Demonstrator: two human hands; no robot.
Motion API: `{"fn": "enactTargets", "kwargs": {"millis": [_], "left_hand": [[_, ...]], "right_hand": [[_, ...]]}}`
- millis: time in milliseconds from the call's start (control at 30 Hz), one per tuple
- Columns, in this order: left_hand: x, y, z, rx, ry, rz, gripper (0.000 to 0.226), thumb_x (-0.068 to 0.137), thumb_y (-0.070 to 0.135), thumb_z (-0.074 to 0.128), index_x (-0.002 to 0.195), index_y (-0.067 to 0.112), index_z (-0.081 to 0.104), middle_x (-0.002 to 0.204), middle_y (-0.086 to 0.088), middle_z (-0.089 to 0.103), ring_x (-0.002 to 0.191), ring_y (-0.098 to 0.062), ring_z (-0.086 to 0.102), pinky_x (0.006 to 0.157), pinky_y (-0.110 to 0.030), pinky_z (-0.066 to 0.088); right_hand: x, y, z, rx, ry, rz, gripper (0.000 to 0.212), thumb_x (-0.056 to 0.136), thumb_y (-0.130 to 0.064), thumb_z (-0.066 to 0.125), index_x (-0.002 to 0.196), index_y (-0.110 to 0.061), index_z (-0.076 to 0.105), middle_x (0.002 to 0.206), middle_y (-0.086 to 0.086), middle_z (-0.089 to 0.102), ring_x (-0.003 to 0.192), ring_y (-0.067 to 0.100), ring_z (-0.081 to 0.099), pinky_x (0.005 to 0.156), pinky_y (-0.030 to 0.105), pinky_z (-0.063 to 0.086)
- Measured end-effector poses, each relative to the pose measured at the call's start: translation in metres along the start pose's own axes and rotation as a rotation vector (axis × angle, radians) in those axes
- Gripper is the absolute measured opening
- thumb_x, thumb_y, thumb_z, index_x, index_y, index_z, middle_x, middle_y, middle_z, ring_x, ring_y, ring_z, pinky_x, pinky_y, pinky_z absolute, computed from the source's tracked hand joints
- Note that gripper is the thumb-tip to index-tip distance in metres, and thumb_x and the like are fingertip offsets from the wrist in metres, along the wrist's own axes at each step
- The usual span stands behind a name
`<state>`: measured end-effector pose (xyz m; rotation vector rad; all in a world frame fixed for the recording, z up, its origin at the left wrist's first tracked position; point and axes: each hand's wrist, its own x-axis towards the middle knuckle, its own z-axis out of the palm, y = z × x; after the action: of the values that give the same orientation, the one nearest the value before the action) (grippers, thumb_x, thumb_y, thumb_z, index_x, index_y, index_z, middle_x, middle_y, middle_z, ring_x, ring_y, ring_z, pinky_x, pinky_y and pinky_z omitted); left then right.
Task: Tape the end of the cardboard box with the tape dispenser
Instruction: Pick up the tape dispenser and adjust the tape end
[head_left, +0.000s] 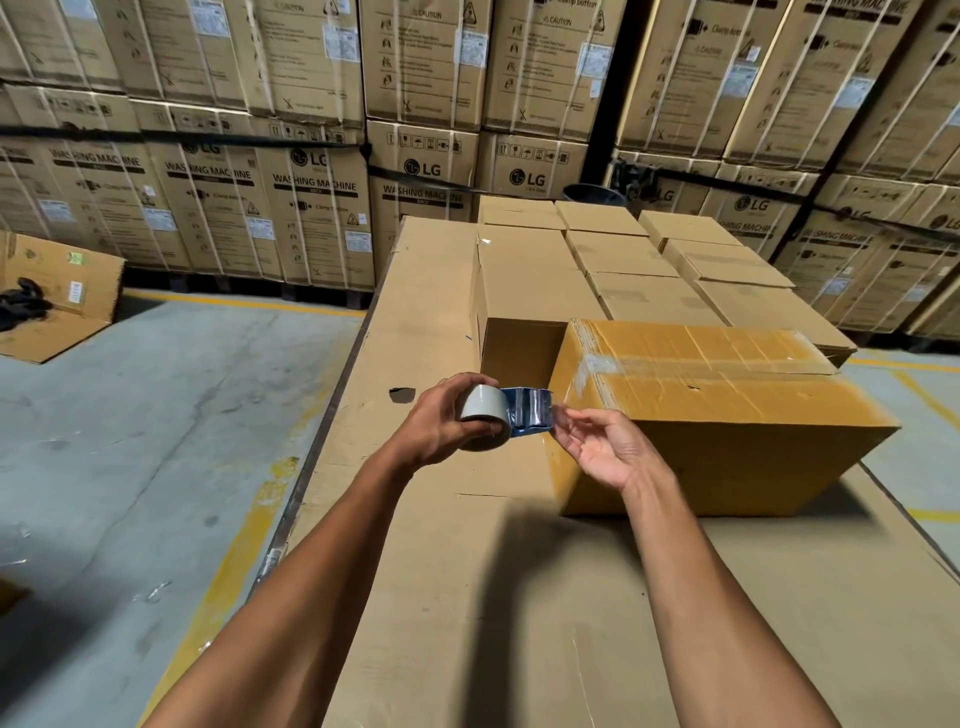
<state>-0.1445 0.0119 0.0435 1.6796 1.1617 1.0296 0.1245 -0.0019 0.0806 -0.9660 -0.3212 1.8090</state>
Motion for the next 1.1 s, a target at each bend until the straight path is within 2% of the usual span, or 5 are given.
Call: {"fn": "enactTargets", "kwargs": {"millis": [333,567,767,933,1100], "left_hand": [[0.002,-0.011,-0.004,-0.059,-0.007,-0.060,0.064,0.085,0.029,0.098,0.142,0.028,0.068,0.141,-0.003,0.070,0.128,-0.029,0.072,0.099,-0.051,0.072],[0.008,-0.024,-0.006,-0.179,0.027,-0.106,0.053,0.095,0.006,0.091,0.143,0.011,0.068,0.128,-0.001,0.074,0.112,-0.019,0.074,0.082,-0.025,0.070],[0.018,-0.033,-0.009,-0.224,0.025,-0.133,0.045,0.095,0.016,0.094,0.135,0.019,0.075,0.127,0.000,0.077,0.109,-0.017,0.075,0.096,-0.044,0.071],[0.025,-0.043,-0.011,-0.244,0.016,-0.145,0.034,0.096,0.017,0.092,0.125,0.029,0.076,0.123,0.000,0.079,0.105,-0.012,0.077,0.092,-0.036,0.071],[0.029,-0.061,-0.011,-0.322,0.038,-0.186,0.035,0.097,0.020,0.092,0.129,0.023,0.078,0.124,-0.015,0.081,0.105,-0.017,0.078,0.083,-0.026,0.068]], "right_hand": [[0.004,-0.010,0.028,-0.410,-0.063,0.008,0.053,0.091,-0.030,0.081,0.128,0.002,0.065,0.110,0.020,0.076,0.097,0.027,0.074,0.094,0.040,0.062],[0.017,-0.007,0.049,-0.600,0.071,-0.088,0.014,0.093,-0.007,0.078,0.103,0.002,0.073,0.094,0.017,0.077,0.082,0.022,0.077,0.070,0.033,0.067],[0.035,-0.008,0.051,-0.507,0.134,-0.030,0.009,0.101,0.003,0.064,0.109,0.004,0.068,0.076,0.014,0.078,0.069,0.022,0.079,0.058,0.034,0.065],[0.054,-0.005,0.039,-0.408,0.120,0.017,0.027,0.113,-0.018,0.047,0.126,0.002,0.060,0.116,0.025,0.072,0.102,0.034,0.074,0.070,0.040,0.067],[0.064,-0.001,0.028,-0.455,-0.107,-0.035,0.043,0.098,-0.017,0.072,0.139,-0.009,0.058,0.139,0.020,0.066,0.126,0.035,0.068,0.096,0.045,0.063]]}}
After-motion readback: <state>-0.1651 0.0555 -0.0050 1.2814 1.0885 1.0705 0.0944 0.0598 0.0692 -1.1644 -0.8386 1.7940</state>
